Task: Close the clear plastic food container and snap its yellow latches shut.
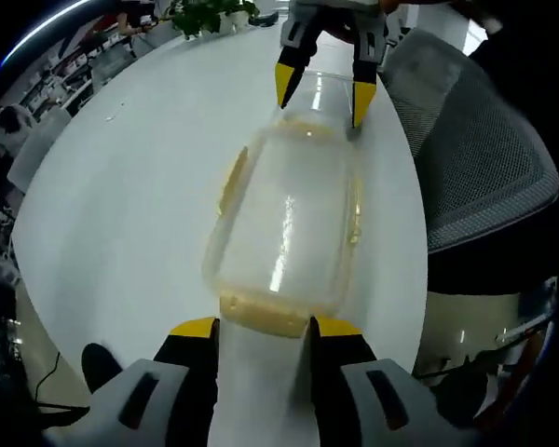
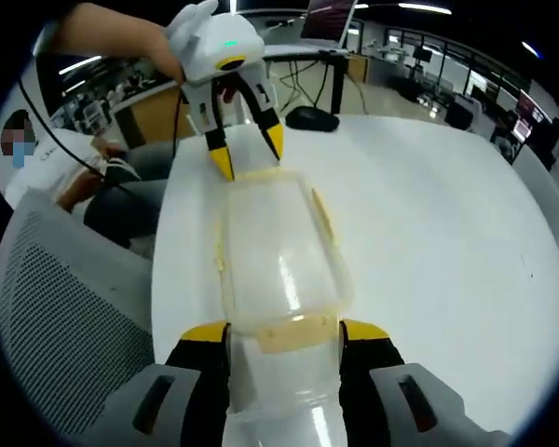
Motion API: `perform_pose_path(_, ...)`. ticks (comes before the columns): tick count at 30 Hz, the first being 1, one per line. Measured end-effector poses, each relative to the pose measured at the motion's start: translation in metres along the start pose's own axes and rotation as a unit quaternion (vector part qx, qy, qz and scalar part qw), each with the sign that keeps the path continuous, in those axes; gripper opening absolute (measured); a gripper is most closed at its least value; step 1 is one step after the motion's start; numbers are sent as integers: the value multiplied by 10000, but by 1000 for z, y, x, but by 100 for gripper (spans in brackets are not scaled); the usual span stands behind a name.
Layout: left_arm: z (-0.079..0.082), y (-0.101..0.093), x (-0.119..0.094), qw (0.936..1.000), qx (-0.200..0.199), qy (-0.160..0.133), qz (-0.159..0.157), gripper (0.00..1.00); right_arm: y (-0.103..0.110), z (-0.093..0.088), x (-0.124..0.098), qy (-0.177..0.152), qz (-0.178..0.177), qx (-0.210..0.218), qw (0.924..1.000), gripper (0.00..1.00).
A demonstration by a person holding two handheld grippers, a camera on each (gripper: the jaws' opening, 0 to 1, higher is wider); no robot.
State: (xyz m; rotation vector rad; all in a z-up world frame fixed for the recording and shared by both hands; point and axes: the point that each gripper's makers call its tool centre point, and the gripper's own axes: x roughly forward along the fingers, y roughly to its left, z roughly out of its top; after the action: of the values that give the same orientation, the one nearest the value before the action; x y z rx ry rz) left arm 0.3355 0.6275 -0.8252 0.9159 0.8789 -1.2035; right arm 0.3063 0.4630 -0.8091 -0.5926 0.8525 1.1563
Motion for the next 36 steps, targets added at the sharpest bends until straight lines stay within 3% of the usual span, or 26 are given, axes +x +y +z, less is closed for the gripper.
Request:
perform_pose_path(19, 7, -3, 5, 9959, 748, 55, -498, 43, 1, -17, 15, 648, 257, -462, 9965, 47)
perform_pose_path(25, 8, -6, 12, 9919, 1079, 140, -662, 42, 0, -19, 18, 819, 321, -525, 9947, 45)
perform_pose_path(27, 9, -6, 12, 9912, 1123, 155, -683, 41, -3, -22, 17, 944, 288, -585, 9934, 39)
perform_pose_path(30, 11, -8, 14, 9913, 1030, 152, -805, 40, -7, -23, 19, 1005, 270, -867, 9908, 39)
perform_pose_path(36, 10, -9, 16, 9909, 993, 135, -896, 40, -7, -23, 20, 1060, 326, -780, 9908, 39)
